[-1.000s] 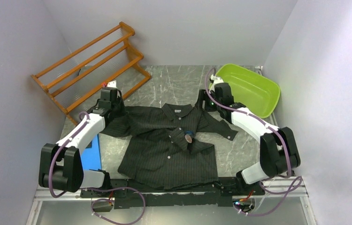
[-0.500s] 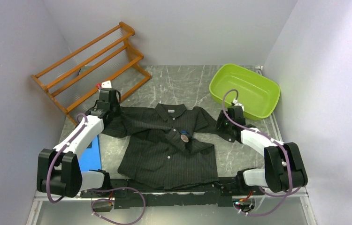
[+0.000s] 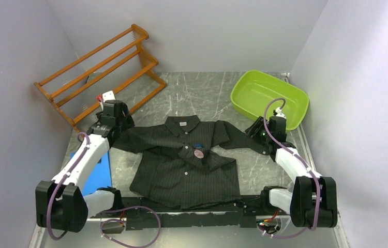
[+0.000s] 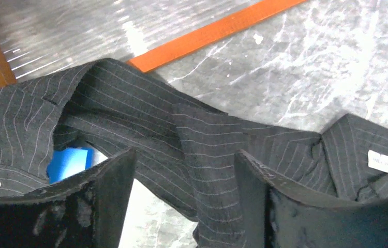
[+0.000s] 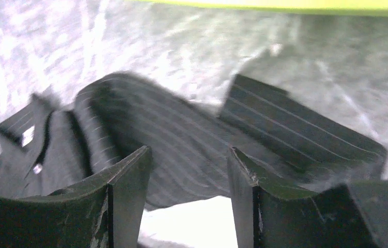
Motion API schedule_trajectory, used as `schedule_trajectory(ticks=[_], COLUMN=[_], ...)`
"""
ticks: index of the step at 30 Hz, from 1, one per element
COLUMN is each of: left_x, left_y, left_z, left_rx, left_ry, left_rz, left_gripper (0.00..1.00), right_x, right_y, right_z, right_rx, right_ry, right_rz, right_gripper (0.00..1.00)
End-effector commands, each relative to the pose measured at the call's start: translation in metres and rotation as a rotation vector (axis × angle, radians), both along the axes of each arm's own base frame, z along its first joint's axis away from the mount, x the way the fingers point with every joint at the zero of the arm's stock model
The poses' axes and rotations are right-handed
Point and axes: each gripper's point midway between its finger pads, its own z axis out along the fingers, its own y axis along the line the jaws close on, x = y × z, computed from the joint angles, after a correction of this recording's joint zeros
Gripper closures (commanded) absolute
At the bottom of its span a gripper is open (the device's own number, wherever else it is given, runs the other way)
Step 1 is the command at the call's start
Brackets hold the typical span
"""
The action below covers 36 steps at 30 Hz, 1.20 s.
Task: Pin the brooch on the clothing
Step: Flatten out the clothes at the center of the board.
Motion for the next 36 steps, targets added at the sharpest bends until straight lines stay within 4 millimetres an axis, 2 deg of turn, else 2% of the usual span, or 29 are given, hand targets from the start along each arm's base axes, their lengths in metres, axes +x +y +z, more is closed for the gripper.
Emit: schedule_trajectory(ticks=[1, 5, 11, 14, 17, 22, 27, 31, 33, 36], left_x=[0.010, 0.019, 0.037, 0.046, 0.057, 0.067, 0.068, 0.066, 0.065, 0.062], left_y=[-0.018, -0.049, -0.120, -0.152, -0.171, -0.188, -0.186, -0.180, -0.177, -0.175], left_z=[0.033, 0.045, 0.050, 0.039, 0.015, -0.012, -0.035, -0.047, -0.049, -0.049], left_rx=[-0.049, -0.086, -0.106, -0.119, -0.153, -0.242, -0.250, -0.228, -0.219, -0.217], left_ry=[-0.086, -0.122, -0.126, -0.078, -0.006, 0.015, 0.065, 0.090, 0.090, 0.083], left_rz=[-0.109, -0.258, -0.496, -0.589, -0.617, -0.598, -0.554, -0.530, -0.524, -0.520], left_gripper=[0.19, 0.20, 0.22, 0.21, 0.21, 0.20, 0.17, 0.15, 0.15, 0.15], right_x=[0.014, 0.016, 0.045, 0.068, 0.089, 0.116, 0.118, 0.117, 0.116, 0.115], right_y=[0.047, 0.091, 0.158, 0.185, 0.208, 0.239, 0.256, 0.261, 0.263, 0.270], right_z=[0.058, 0.079, 0.105, 0.102, 0.084, 0.045, 0.013, -0.015, -0.027, -0.033], right_rx=[0.067, 0.030, -0.056, -0.045, -0.022, 0.069, 0.106, 0.075, 0.081, 0.121], right_ry=[-0.200, -0.256, -0.311, -0.292, -0.242, -0.124, -0.029, 0.043, 0.079, 0.091], right_rz=[0.288, 0.478, 0.735, 0.823, 0.891, 0.947, 0.978, 0.969, 0.970, 0.979], right_gripper=[0.41, 0.40, 0.37, 0.37, 0.38, 0.42, 0.46, 0.46, 0.50, 0.67])
